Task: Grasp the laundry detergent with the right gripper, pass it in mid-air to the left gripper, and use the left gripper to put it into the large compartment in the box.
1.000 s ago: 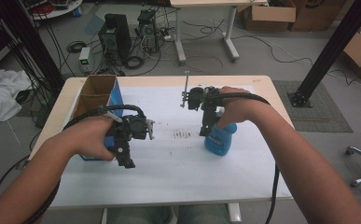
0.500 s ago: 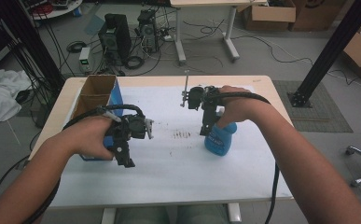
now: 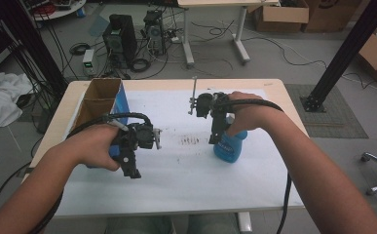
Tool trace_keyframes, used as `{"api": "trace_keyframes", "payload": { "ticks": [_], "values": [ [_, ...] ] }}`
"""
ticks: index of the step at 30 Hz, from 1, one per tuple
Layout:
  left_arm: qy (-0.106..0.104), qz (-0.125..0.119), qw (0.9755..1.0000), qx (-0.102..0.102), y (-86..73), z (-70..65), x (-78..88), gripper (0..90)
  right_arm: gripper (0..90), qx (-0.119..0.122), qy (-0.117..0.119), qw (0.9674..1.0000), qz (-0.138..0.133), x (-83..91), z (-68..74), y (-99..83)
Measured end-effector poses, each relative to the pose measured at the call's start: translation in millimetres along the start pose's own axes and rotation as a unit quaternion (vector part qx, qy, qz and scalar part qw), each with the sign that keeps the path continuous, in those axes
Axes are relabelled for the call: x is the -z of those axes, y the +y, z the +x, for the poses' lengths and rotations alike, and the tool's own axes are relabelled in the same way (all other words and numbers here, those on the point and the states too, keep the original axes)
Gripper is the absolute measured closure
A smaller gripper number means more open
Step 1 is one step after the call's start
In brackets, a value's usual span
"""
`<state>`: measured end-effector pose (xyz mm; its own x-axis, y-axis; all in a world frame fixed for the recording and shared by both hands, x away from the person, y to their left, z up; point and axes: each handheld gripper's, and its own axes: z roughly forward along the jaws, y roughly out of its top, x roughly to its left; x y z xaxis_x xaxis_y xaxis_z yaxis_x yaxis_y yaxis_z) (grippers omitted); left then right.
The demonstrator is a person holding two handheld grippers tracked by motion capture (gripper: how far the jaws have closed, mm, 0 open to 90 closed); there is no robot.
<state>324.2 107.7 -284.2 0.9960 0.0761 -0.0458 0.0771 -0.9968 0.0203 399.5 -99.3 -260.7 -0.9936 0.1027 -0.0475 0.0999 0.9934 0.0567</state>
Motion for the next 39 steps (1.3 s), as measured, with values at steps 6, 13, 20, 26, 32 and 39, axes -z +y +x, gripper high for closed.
{"api": "trace_keyframes", "payload": {
  "ticks": [6, 13, 20, 26, 32, 39],
  "values": [
    [0.002, -0.001, 1.0, -0.003, 3.0, -0.7, 5.1, 0.1, 0.0, -0.004, 0.005, 0.9998, -0.017, 1.8, -1.4, -6.3],
    [0.005, -0.003, 1.0, 0.002, -1.2, -2.0, 5.4, 0.1, 0.0, 0.003, 0.004, 0.9977, -0.067, 12.0, -0.2, -2.2],
    [0.017, -0.001, 0.9998, 0.007, -6.1, -2.6, 9.0, 0.1, 0.0, -0.025, -0.026, 0.978, -0.205, 21.5, -4.3, -8.5],
    [0.021, -0.003, 0.9998, 0.005, -4.7, -5.2, 13.4, 0.1, 0.0, -0.075, -0.058, 0.9445, -0.315, 32.5, -12.1, -18.7],
    [0.027, 0.0, 0.9996, -0.006, -2.6, -12.1, 15.6, 0.1, 0.0, -0.141, -0.097, 0.9112, -0.375, 50.4, -22.3, -41.6],
    [0.033, -0.001, 0.9994, -0.005, -2.1, -14.5, 19.3, 0.1, 0.0, -0.196, -0.126, 0.8875, -0.398, 58.2, -29.7, -74.9]
  ]
}}
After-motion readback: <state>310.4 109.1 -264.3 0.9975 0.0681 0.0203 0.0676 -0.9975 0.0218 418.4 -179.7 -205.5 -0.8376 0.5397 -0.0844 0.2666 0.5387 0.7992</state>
